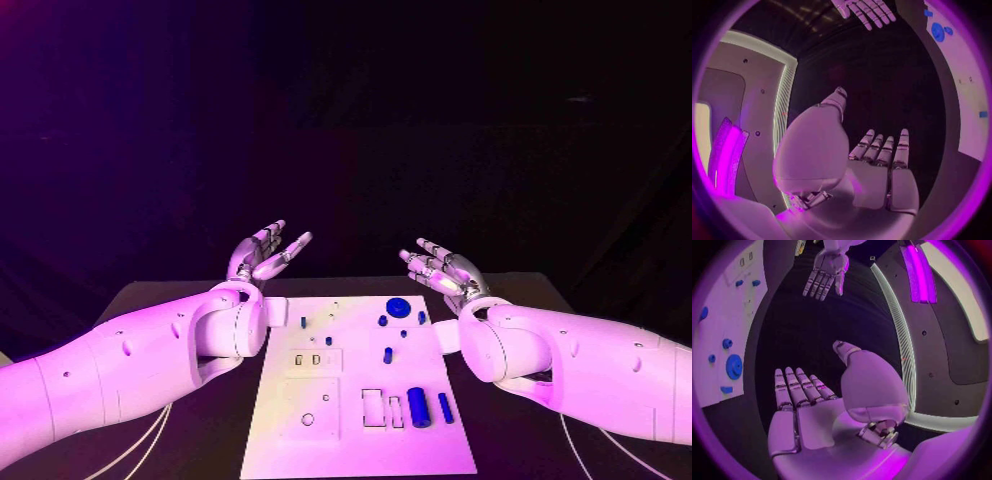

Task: Assemble the parts on the task board

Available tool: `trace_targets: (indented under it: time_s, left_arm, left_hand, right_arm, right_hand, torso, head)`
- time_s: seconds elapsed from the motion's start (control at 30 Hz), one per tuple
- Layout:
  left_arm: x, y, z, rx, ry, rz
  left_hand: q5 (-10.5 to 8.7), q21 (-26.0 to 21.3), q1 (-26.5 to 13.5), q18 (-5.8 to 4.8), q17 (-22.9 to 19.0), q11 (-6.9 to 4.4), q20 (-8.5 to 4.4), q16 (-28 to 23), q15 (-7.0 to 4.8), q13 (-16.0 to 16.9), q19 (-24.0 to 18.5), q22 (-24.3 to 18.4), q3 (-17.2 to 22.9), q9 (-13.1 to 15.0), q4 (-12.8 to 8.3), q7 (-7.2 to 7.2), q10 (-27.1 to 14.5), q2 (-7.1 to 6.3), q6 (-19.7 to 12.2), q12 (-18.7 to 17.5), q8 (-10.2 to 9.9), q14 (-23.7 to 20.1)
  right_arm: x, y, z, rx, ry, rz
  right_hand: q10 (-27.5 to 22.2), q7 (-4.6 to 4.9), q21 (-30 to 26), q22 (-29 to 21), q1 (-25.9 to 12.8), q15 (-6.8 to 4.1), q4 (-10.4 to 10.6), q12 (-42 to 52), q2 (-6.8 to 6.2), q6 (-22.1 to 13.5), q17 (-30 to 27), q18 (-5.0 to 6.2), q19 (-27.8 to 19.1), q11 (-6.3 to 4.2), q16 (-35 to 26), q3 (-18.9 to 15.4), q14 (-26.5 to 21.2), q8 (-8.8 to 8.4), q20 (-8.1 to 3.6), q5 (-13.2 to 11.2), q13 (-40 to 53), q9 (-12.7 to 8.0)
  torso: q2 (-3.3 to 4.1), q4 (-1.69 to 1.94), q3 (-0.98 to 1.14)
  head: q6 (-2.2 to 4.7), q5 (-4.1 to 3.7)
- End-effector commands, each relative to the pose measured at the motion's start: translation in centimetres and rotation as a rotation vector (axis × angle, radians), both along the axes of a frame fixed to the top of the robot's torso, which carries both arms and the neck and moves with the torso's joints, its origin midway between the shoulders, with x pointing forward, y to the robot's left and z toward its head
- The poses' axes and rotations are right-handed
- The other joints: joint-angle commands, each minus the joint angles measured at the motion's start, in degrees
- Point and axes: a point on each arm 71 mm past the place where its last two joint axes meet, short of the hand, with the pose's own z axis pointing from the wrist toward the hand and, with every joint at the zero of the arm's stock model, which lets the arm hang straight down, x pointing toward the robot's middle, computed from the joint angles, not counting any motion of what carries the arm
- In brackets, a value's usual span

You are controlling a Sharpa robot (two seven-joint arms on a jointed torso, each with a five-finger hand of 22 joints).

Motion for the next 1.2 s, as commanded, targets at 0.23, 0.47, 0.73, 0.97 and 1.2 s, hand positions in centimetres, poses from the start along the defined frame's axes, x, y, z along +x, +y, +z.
trace_targets:
  time_s: [0.23, 0.47, 0.73, 0.97, 1.2]
  left_arm:
    - [0.5, -0.7, 0.3, -0.064, 0.001, -0.101]
    - [-0.5, 2.1, 0.8, -0.073, -0.020, -0.110]
    - [-1.5, 3.0, 1.6, -0.067, -0.031, -0.151]
    - [-2.9, 3.1, 2.6, -0.073, -0.041, -0.223]
    - [-4.9, 3.3, 3.7, -0.097, -0.047, -0.309]
  left_hand:
    - [0.32, 2.38, 3.44, 3.31, 2.01, 2.89, 1.08, 2.82, 1.09, 1.04, 8.26, 1.19, 3.19, 1.56, 0.56, 4.13, 11.98, 3.22, 8.29, 1.76, 2.41, 11.43]
    - [0.25, 6.16, 3.43, 2.65, 4.37, 5.04, 1.14, 6.38, 2.42, 2.19, 21.19, 2.59, 5.40, 4.02, -0.19, 5.09, 31.58, 4.89, 21.20, 4.41, 6.48, 26.53]
    - [0.30, 10.91, 3.74, 3.98, 7.80, 2.80, 0.22, 11.15, -0.29, 2.50, 30.78, 3.96, 7.91, 5.92, -1.77, 4.69, 43.20, 4.47, 31.00, 5.95, 10.17, 41.45]
    - [0.29, 13.63, 3.78, 3.91, 10.84, 1.47, -1.70, 13.63, -2.06, 2.70, 35.11, 4.94, 10.20, 6.99, -2.65, 3.81, 47.73, 3.48, 33.36, 5.70, 11.27, 46.72]
    - [0.29, 15.27, 3.57, 3.89, 13.08, 1.23, -2.56, 15.38, -2.73, 2.73, 36.88, 5.64, 11.51, 7.29, -3.61, 3.95, 49.35, 1.97, 32.77, 5.05, 10.75, 48.82]
  right_arm:
    - [0.3, 1.1, 0.0, 0.033, 0.054, 0.202]
    - [2.0, -0.9, 1.5, -0.334, -0.175, 0.197]
    - [2.6, -1.1, 3.3, -0.562, -0.335, 0.257]
    - [2.9, -0.9, 4.5, -0.744, -0.422, 0.324]
    - [2.9, -0.4, 5.4, -0.982, -0.510, 0.389]
  right_hand:
    - [16.79, 7.36, 5.15, 2.02, 11.64, -1.53, -8.11, 1.81, -2.52, 14.18, 2.85, 3.15, 15.29, -0.70, 4.36, 2.52, 20.82, 4.24, 0.30, -3.74, 1.12, 3.09]
    - [34.25, 6.09, 10.16, 3.10, 14.33, -5.04, -12.84, 3.18, -3.76, 33.09, 4.40, 5.74, 31.22, -3.88, 8.03, 5.25, 34.06, 9.88, -0.69, -1.91, 1.56, 6.64]
    - [42.61, 4.37, 13.87, 4.14, 13.09, -8.06, -14.10, 2.98, -5.17, 39.73, 5.70, 5.61, 38.63, -6.20, 10.41, 9.05, 42.19, 11.61, -4.00, -1.48, 1.48, 7.07]
    - [47.06, 3.31, 19.96, 7.54, 13.05, -10.43, -15.40, 1.93, -5.17, 42.46, 8.51, 5.29, 42.09, -7.68, 12.59, 7.44, 48.44, 11.65, -6.70, -1.28, 1.54, 7.17]
    - [50.05, 1.67, 34.91, 16.90, 12.26, -14.07, -16.16, 1.65, -5.80, 44.88, 17.76, 5.45, 47.97, -9.76, 21.64, 5.23, 60.78, 10.67, -10.79, -0.79, 1.63, 7.27]
  torso:
    - [0.00, 0.00, 0.00]
    - [2.35, 0.08, 0.21]
    - [4.21, 0.69, 0.23]
    - [5.74, 1.41, 0.10]
    - [7.53, 1.94, 0.01]
  head:
    - [0.01, 0.00]
    - [-0.42, -0.06]
    - [0.00, -0.52]
    - [0.28, -1.14]
    - [0.69, -2.13]
